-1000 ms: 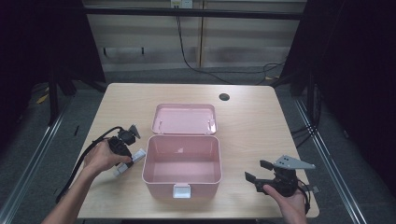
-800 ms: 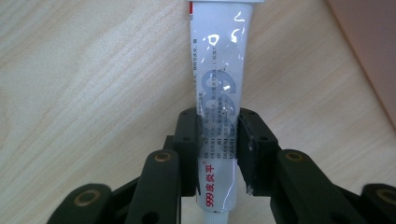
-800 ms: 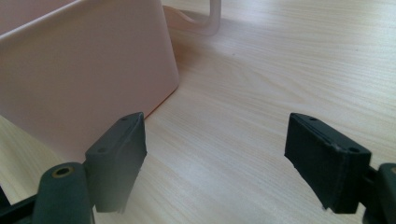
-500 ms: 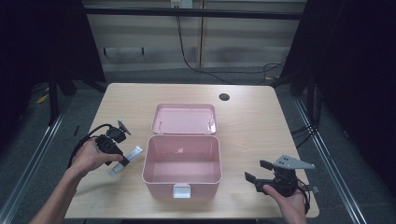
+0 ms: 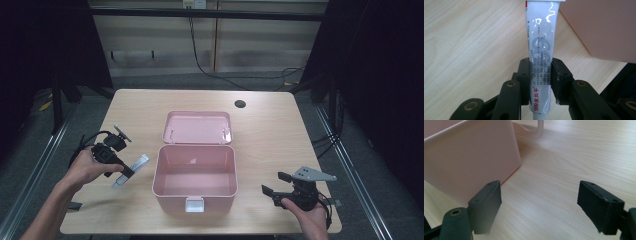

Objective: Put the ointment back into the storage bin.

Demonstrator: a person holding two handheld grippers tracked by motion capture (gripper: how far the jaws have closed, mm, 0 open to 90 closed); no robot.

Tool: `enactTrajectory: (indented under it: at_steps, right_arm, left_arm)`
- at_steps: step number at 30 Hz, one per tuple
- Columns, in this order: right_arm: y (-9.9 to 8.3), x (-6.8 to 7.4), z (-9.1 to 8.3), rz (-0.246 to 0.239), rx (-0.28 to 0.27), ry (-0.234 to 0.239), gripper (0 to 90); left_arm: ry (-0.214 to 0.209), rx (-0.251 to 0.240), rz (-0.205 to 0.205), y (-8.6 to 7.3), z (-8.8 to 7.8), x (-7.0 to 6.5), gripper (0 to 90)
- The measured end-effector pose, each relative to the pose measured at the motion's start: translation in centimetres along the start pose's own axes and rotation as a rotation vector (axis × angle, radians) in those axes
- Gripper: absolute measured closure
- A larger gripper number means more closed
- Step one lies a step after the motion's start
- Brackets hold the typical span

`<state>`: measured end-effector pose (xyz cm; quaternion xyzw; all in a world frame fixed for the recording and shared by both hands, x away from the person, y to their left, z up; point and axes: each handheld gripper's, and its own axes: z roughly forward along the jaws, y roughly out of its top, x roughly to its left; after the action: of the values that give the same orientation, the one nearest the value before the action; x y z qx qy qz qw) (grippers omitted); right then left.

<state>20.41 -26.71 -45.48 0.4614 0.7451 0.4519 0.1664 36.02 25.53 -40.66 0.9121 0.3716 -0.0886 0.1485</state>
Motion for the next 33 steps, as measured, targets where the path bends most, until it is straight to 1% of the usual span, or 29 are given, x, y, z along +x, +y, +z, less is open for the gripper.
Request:
enactTrajectory:
  at_steps: [1,2,3,4,7,8,9,11,12,14,18,19,20,21,22,23,24,25,27,28,30,31,33]
  right_arm:
    - [0.0,0.0,0.0,0.002,0.000,0.000,18.9]
    - [0.0,-0.1,0.0,0.002,-0.001,0.002,18.6]
    - [0.0,-0.1,0.0,0.003,-0.001,0.002,18.4]
    - [0.0,-0.1,0.0,0.003,-0.001,0.002,18.3]
    - [0.0,-0.1,0.0,0.008,0.002,0.002,18.0]
    - [0.0,-0.1,0.0,0.008,0.001,0.004,18.0]
    - [0.0,-0.1,0.0,0.007,0.000,0.003,18.0]
    - [0.0,-0.1,0.0,0.008,0.000,0.004,18.0]
    - [0.0,-0.1,0.0,0.008,0.000,0.004,18.0]
    - [0.0,-0.1,0.0,0.008,0.000,0.004,18.0]
    - [0.0,-0.1,0.0,0.009,0.001,0.005,18.0]
    - [0.0,-0.1,0.0,0.010,0.001,0.006,18.0]
    - [0.0,-0.1,0.0,0.010,0.002,0.007,17.9]
    - [0.0,-0.1,0.0,0.010,0.002,0.006,17.8]
    - [0.0,-0.1,0.0,0.010,0.001,0.007,17.6]
    - [0.0,-0.1,0.0,0.008,0.003,0.007,17.5]
    - [0.0,-0.1,0.0,0.007,0.006,0.001,17.4]
    - [0.0,-0.1,0.0,0.006,0.006,0.000,17.0]
    - [0.0,-0.1,0.0,0.010,0.006,0.002,16.7]
    - [0.0,-0.1,0.0,0.010,0.006,0.002,16.7]
    - [0.0,-0.1,0.1,0.011,0.004,0.003,16.8]
    - [0.0,-0.1,0.0,0.009,0.006,0.004,16.8]
    - [0.0,-0.1,0.0,0.011,0.004,0.005,16.8]
  left_arm:
    - [-0.012,-0.008,-0.002,-0.1,-0.1,0.0,71.2]
    - [-0.016,-0.007,0.004,-0.1,-0.3,0.0,71.2]
    - [-0.022,-0.012,0.000,-0.2,-0.5,0.0,71.2]
    - [-0.016,-0.015,0.005,-0.2,-0.7,0.0,71.2]
    - [-0.029,-0.022,0.003,-0.4,-1.1,0.0,71.2]
    - [-0.027,-0.021,0.014,-0.5,-1.2,0.0,71.2]
    - [-0.030,-0.037,0.002,-0.6,-1.5,0.0,71.3]
    - [-0.044,-0.048,0.006,-0.8,-1.7,-0.1,71.3]
    - [-0.043,-0.056,0.002,-0.8,-2.0,-0.1,71.2]
    - [-0.042,-0.064,0.007,-0.9,-2.3,-0.1,71.2]
    - [-0.056,-0.067,0.022,-1.0,-2.8,-0.3,71.2]
    - [-0.055,-0.075,0.019,-1.1,-2.9,-0.4,71.3]
    - [-0.050,-0.078,0.026,-1.1,-3.1,-0.5,71.2]
    - [-0.053,-0.088,0.019,-1.1,-3.3,-0.6,71.3]
    - [-0.072,-0.089,0.030,-1.1,-3.5,-0.7,71.2]
    - [-0.074,-0.096,0.029,-1.1,-3.6,-0.8,71.3]
    - [-0.066,-0.100,0.026,-1.1,-3.8,-1.0,71.3]
    - [-0.059,-0.096,0.042,-1.1,-4.0,-1.1,71.3]
    - [-0.063,-0.112,0.038,-1.0,-4.3,-1.4,71.3]
    - [-0.063,-0.112,0.038,-1.0,-4.3,-1.4,71.2]
    - [-0.067,-0.119,0.053,-0.9,-4.7,-1.7,71.3]
    - [-0.073,-0.113,0.057,-0.9,-4.8,-1.9,71.2]
    - [-0.058,-0.108,0.064,-0.6,-4.9,-2.2,71.2]
